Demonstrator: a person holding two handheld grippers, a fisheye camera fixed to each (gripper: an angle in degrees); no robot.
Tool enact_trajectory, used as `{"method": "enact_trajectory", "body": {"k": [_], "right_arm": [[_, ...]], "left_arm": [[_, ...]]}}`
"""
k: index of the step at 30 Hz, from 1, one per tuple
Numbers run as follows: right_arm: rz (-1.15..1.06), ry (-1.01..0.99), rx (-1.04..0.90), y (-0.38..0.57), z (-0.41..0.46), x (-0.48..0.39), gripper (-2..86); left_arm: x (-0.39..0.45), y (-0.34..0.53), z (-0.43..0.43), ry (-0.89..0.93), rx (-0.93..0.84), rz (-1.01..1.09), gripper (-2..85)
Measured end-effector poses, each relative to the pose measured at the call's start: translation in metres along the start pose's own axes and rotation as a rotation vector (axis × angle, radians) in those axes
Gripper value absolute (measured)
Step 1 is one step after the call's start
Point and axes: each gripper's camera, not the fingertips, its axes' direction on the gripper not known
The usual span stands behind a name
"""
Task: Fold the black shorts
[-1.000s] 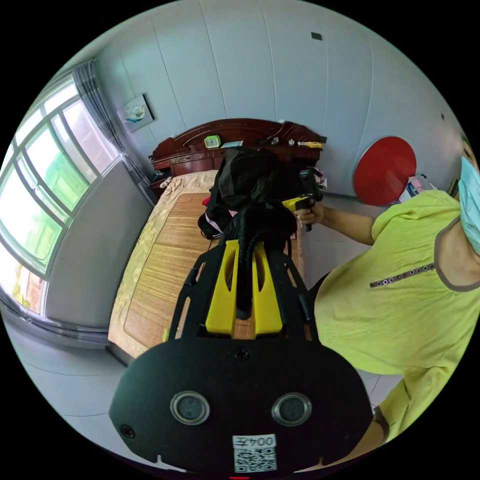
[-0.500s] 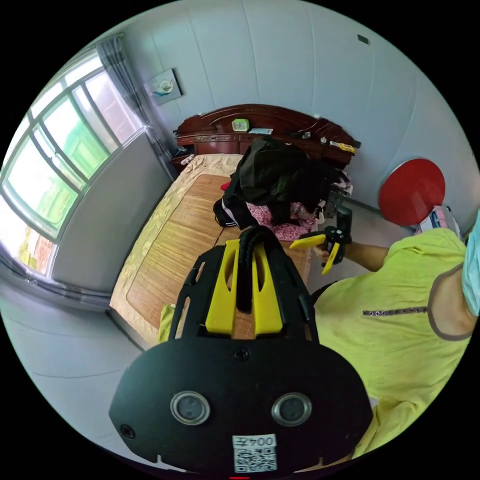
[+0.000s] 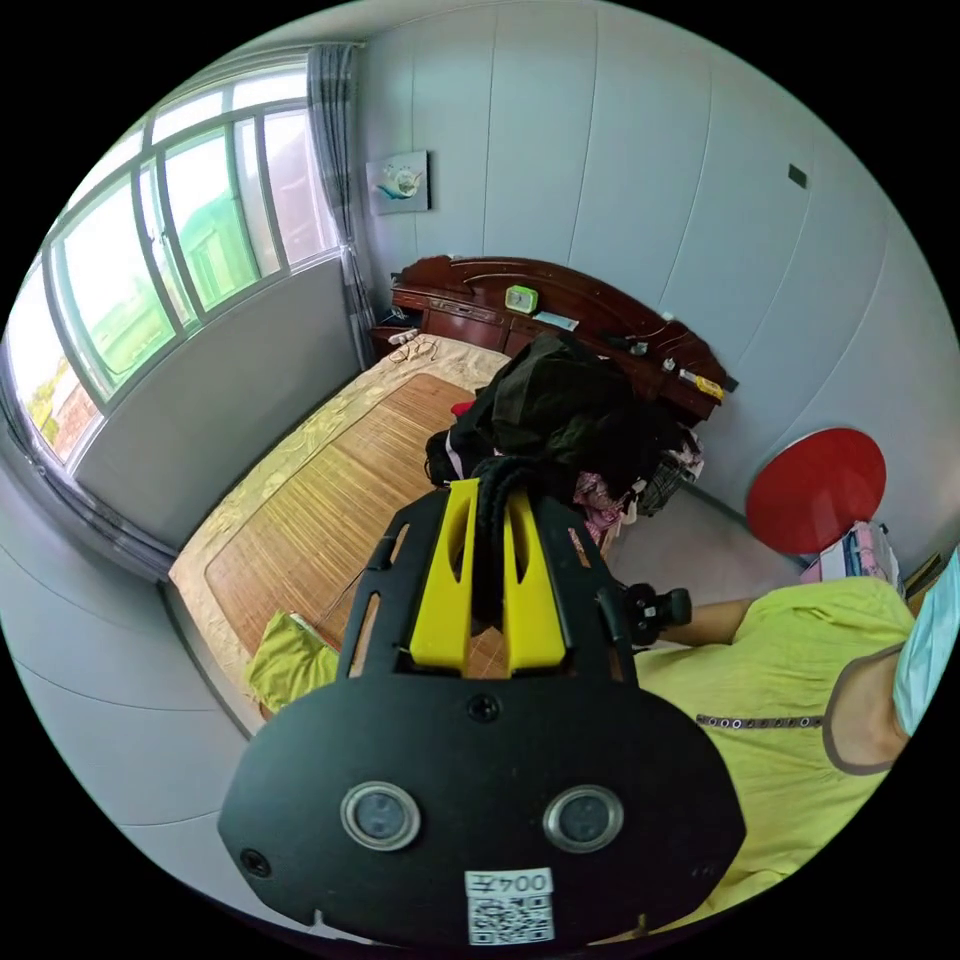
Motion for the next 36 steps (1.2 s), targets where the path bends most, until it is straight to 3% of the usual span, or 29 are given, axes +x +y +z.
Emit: {"method": "enact_trajectory", "body": {"k": [3,6,10,15,19,24,36], "right_arm": [[0.060,0.036,0.039,-0.010,-0.001,0.010,17.8],[0.045,0.057,0.011,-0.023,-0.006,0.023,5.5],[0.177,0.010,0.044,-0.053,-0.032,0.094,3.3],[0.236,-0.266,0.003,-0.118,-0.057,0.173,2.7],[0.041,-0.291,-0.168,-0.151,-0.071,0.144,3.0],[-0.010,-0.424,-0.291,-0.133,-0.095,0.102,3.2],[0.215,-0.509,-0.462,-0.111,-0.089,0.041,3.5]], "left_arm": [[-0.004,0.000,0.011,0.005,0.005,-0.008,0.1],[-0.013,0.003,0.024,-0.058,-0.002,-0.008,0.1],[-0.040,0.015,0.046,-0.118,-0.045,0.013,0.2],[-0.067,0.054,0.103,0.049,-0.114,0.125,0.3],[-0.057,0.092,0.135,0.123,-0.063,0.129,0.4],[-0.025,0.156,0.190,0.321,-0.054,0.063,0.4],[0.002,0.199,0.344,0.523,-0.127,-0.179,0.5]]}}
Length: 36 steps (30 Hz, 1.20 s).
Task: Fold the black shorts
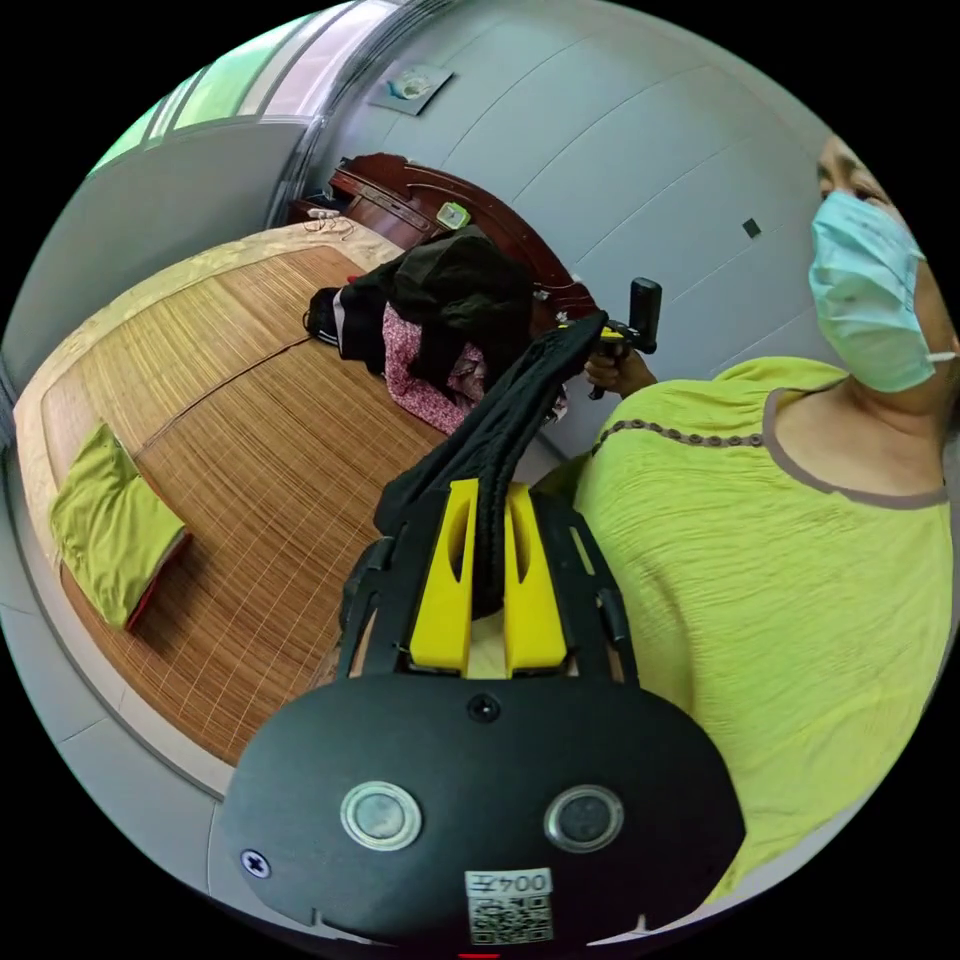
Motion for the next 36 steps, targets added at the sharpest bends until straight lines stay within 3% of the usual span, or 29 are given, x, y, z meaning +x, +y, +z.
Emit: {"method": "enact_trajectory", "body": {"k": [7,12,15,19,21,24,30,36], "right_arm": [[0.175,0.024,-0.018,-0.065,0.062,0.099,3.9],[0.310,0.020,-0.058,-0.111,0.167,0.239,4.0],[0.427,0.002,-0.088,-0.126,0.249,0.342,5.5],[0.733,0.184,-0.078,-0.108,0.342,0.461,10.0],[0.807,0.196,0.008,-0.092,0.352,0.471,10.7],[0.736,0.274,-0.006,-0.065,0.352,0.444,10.3],[0.632,0.551,-0.268,0.059,0.342,0.346,7.4],[0.528,0.540,-0.379,0.096,0.364,0.293,5.2]], "left_arm": [[-0.115,-0.090,0.091,0.004,-0.032,-0.079,0.9],[-0.287,-0.172,0.220,0.025,-0.067,-0.157,2.0],[-0.400,-0.193,0.305,0.143,-0.072,-0.236,3.8],[-0.507,-0.188,0.379,0.042,0.013,-0.417,6.3],[-0.542,-0.169,0.406,-0.009,0.168,-0.527,6.8],[-0.535,-0.156,0.439,-0.112,0.230,-0.496,6.0],[-0.443,-0.135,0.567,-0.060,0.115,-0.318,2.0],[-0.396,-0.158,0.716,-0.042,-0.012,-0.228,0.4]]}}
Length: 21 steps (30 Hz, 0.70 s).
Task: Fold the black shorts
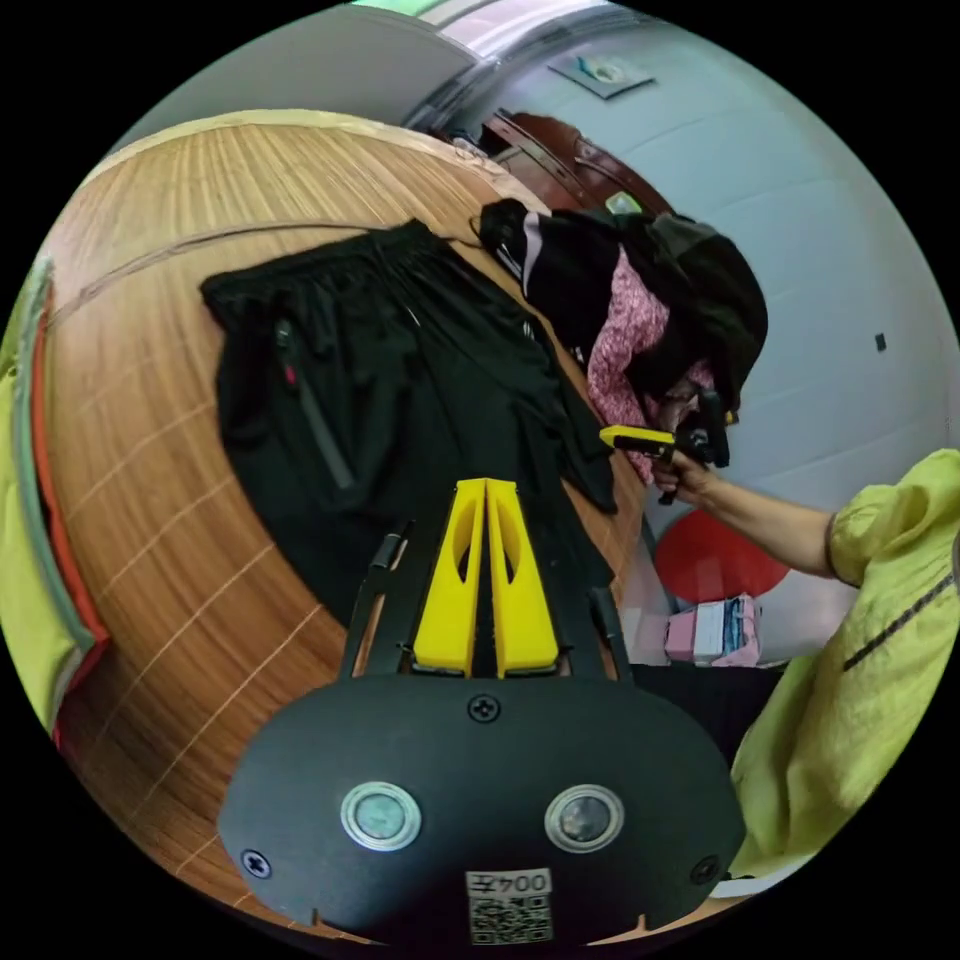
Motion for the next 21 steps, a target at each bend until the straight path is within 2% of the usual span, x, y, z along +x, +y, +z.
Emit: {"method": "enact_trajectory", "body": {"k": [2,3,5,7,9,11,13,16,17,21], "right_arm": [[-0.037,-0.008,-0.042,-0.010,0.013,-0.005,4.5],[0.016,-0.023,-0.085,-0.017,0.021,0.008,3.1],[0.219,-0.033,0.028,-0.017,0.002,0.049,2.1],[0.652,0.104,0.169,0.009,-0.035,0.113,2.2],[0.719,0.203,0.227,0.028,-0.058,0.119,3.6],[0.614,0.256,0.200,0.034,-0.065,0.095,4.4],[0.368,0.192,0.139,0.038,-0.058,0.042,4.9],[0.166,0.142,0.079,0.043,-0.038,-0.012,5.3],[0.156,0.131,0.068,0.043,-0.034,-0.016,5.2],[0.224,0.058,0.057,0.046,-0.021,-0.022,4.3]], "left_arm": [[0.002,-0.003,0.036,-0.048,-0.066,-0.022,0.3],[0.002,-0.003,0.054,-0.069,-0.096,-0.036,0.2],[0.003,0.001,0.069,-0.125,-0.101,-0.057,0.2],[0.004,0.007,0.080,-0.136,-0.089,-0.082,0.1],[0.009,0.011,0.092,-0.139,-0.066,-0.113,0.1],[0.022,0.012,0.099,-0.145,-0.041,-0.087,0.1],[0.037,0.013,0.111,-0.116,-0.024,-0.054,0.1],[0.055,0.019,0.146,-0.124,-0.076,-0.018,0.1],[0.058,0.022,0.164,-0.161,-0.133,-0.012,0.1],[0.055,0.029,0.185,-0.103,-0.158,-0.048,0.1]]}}
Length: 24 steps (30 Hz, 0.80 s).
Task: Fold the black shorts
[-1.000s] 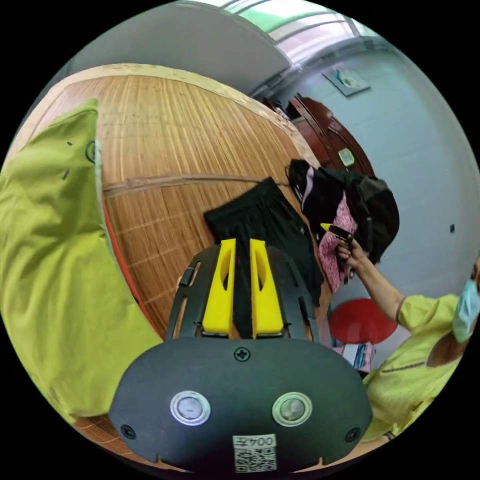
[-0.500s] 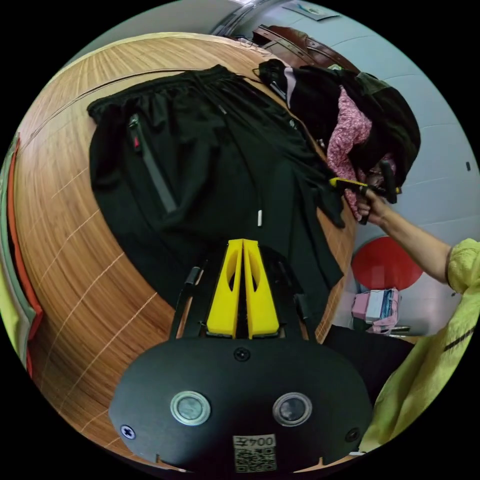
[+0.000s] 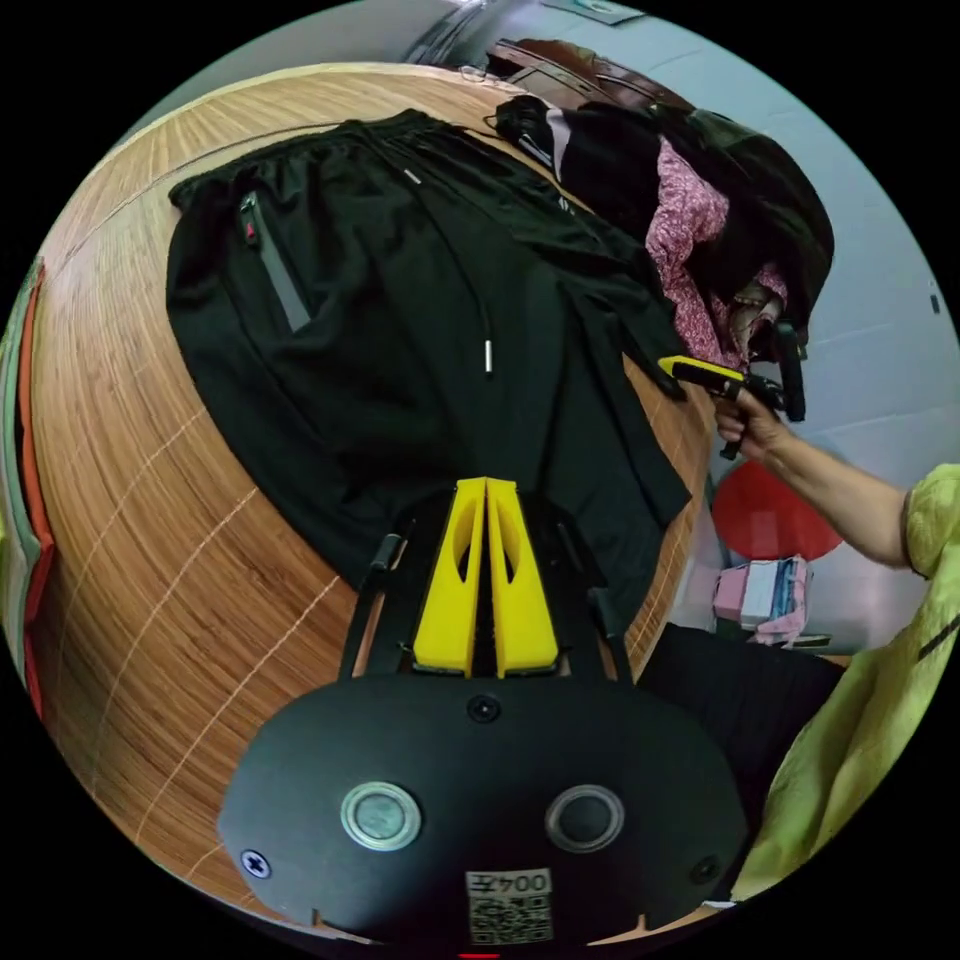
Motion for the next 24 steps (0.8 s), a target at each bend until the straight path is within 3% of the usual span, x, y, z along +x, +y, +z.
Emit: {"method": "enact_trajectory", "body": {"k": [7,11,17,24], "right_arm": [[0.081,-0.053,-0.144,0.076,-0.026,-0.030,2.2],[0.069,-0.052,-0.116,0.107,-0.055,-0.051,4.1],[-0.325,-0.206,-0.065,0.121,-0.074,-0.162,7.9],[-0.818,-0.033,-0.091,0.147,-0.059,-0.228,9.9]], "left_arm": [[-0.016,0.036,-0.002,-0.072,-0.126,0.032,0.1],[-0.004,0.068,-0.025,-0.032,-0.062,0.055,0.2],[0.026,0.141,0.008,0.033,-0.074,-0.025,1.0],[0.054,0.218,0.052,0.015,-0.088,-0.067,6.3]]}}
